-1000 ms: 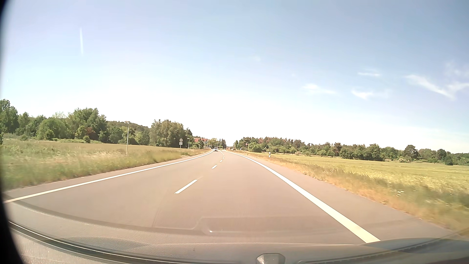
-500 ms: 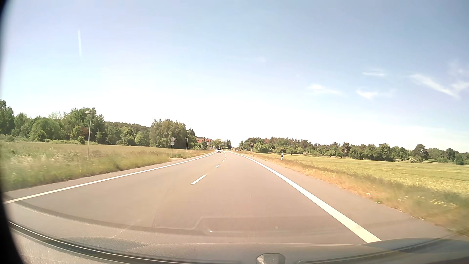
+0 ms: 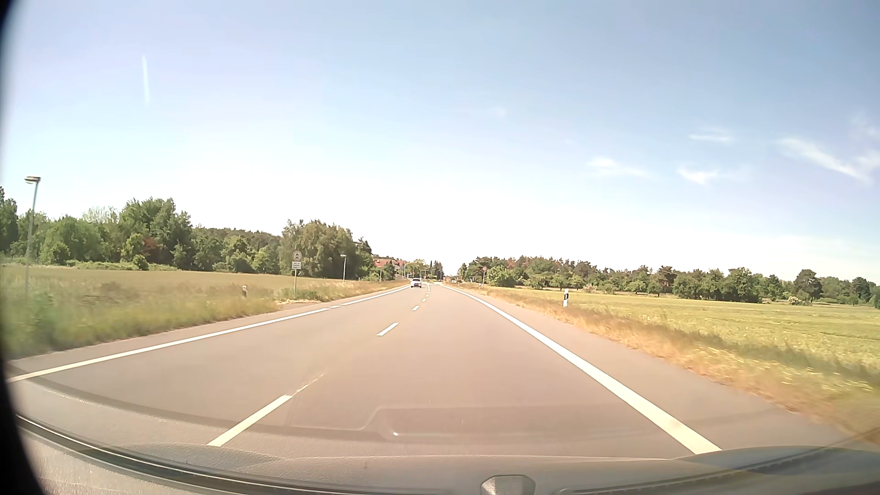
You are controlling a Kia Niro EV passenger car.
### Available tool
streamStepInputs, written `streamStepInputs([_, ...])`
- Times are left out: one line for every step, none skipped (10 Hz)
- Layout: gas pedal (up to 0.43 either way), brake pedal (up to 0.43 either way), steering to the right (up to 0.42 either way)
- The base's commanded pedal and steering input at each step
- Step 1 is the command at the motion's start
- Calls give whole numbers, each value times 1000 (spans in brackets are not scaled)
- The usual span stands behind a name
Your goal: Follow the waypoints while adhering to traffic rules and regulations
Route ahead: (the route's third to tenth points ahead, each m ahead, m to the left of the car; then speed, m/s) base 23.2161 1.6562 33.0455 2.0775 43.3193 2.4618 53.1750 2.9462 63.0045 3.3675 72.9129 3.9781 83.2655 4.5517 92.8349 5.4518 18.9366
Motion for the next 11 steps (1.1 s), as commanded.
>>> streamStepInputs([87, 24, -4])
streamStepInputs([87, 24, -3])
streamStepInputs([67, 24, -4])
streamStepInputs([47, 24, -4])
streamStepInputs([28, 24, -4])
streamStepInputs([8, 24, -4])
streamStepInputs([0, 24, -4])
streamStepInputs([0, 24, -4])
streamStepInputs([0, 24, -3])
streamStepInputs([0, 24, -4])
streamStepInputs([0, 24, -4])
